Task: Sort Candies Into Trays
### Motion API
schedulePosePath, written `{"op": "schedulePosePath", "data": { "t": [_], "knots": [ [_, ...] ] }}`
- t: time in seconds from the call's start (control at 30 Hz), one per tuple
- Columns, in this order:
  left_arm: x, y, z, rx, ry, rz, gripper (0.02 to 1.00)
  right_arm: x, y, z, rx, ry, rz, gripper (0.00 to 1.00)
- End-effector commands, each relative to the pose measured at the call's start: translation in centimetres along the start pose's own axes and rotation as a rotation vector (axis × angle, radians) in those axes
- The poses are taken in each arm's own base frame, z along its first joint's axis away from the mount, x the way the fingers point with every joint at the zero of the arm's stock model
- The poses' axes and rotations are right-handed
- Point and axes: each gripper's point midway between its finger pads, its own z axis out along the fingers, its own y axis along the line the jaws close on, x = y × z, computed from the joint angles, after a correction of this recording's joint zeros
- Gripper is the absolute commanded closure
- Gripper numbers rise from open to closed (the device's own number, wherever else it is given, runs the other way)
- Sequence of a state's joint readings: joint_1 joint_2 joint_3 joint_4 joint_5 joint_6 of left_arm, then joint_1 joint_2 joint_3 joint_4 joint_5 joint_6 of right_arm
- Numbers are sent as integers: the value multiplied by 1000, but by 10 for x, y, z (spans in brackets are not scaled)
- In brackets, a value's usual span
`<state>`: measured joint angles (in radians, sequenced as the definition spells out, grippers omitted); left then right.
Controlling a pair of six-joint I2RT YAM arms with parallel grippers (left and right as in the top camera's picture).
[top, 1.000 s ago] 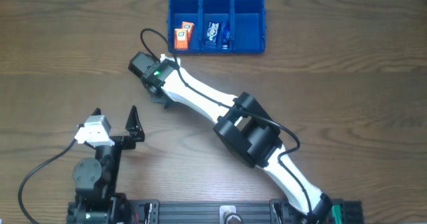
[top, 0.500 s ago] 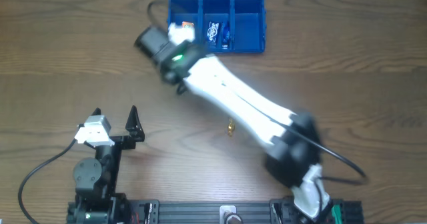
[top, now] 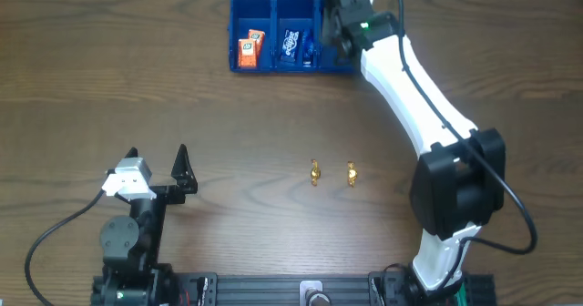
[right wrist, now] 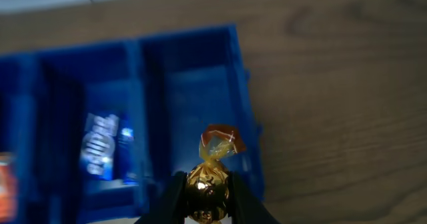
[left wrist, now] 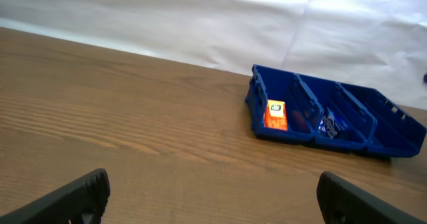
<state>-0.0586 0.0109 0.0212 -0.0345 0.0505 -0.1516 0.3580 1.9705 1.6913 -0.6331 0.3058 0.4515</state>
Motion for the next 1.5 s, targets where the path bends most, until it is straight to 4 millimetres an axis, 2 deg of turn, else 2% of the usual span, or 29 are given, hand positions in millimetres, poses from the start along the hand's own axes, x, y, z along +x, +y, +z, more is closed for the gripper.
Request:
{"op": "schedulePosePath", "data": {
  "t": [0.03, 0.17, 0.27, 0.33, 0.37, 0.43, 0.47, 0.53, 0.63, 0.73, 0.8, 0.9, 0.93, 1.07, 1.13, 1.23, 1.3, 1.5],
  "knots": [
    [16, 6, 1, -23, 50, 16, 20, 20, -1, 31, -2, 53, -44, 842],
    [16, 6, 1, -23, 50, 16, 20, 26, 1, 45, 2, 63, -47, 816],
    [16, 6, 1, -23, 50, 16, 20, 28, 1, 49, 3, 64, -48, 809],
    [16, 6, 1, -23, 50, 16, 20, 26, 2, 49, 0, 57, -45, 763],
    [16, 6, 1, -24, 50, 16, 20, 25, 3, 49, -3, 51, -44, 709],
    [16, 6, 1, -23, 50, 16, 20, 22, 6, 49, -10, 39, -61, 395],
    [16, 6, 1, -23, 50, 16, 20, 21, 7, 49, -10, 33, -69, 290],
    [16, 6, 1, -23, 50, 16, 23, 18, 10, 41, 17, 5, -106, 218],
    [16, 6, 1, -23, 50, 16, 20, 10, 14, 17, 59, -56, -128, 205],
    [16, 6, 1, -24, 50, 16, 20, 20, 27, -15, -15, -65, -143, 202],
    [16, 6, 1, -23, 50, 16, 20, 39, 35, -36, -75, -47, -146, 202],
    [16, 6, 1, -24, 50, 16, 20, 86, 38, -64, -123, 4, -134, 213],
    [16, 6, 1, -23, 50, 16, 23, 120, 38, -73, -130, 57, -112, 226],
    [16, 6, 1, -23, 50, 16, 20, 199, 43, -77, -168, 267, -90, 235],
    [16, 6, 1, -23, 50, 16, 20, 227, 40, -75, -164, 347, -86, 235],
    [16, 6, 1, -23, 50, 16, 20, 256, 31, -68, -147, 424, -109, 240],
    [16, 6, 1, -23, 50, 16, 23, 269, 25, -64, -128, 456, -119, 246],
    [16, 6, 1, -24, 50, 16, 20, 294, 20, -54, -90, 538, -124, 253]
  ]
}}
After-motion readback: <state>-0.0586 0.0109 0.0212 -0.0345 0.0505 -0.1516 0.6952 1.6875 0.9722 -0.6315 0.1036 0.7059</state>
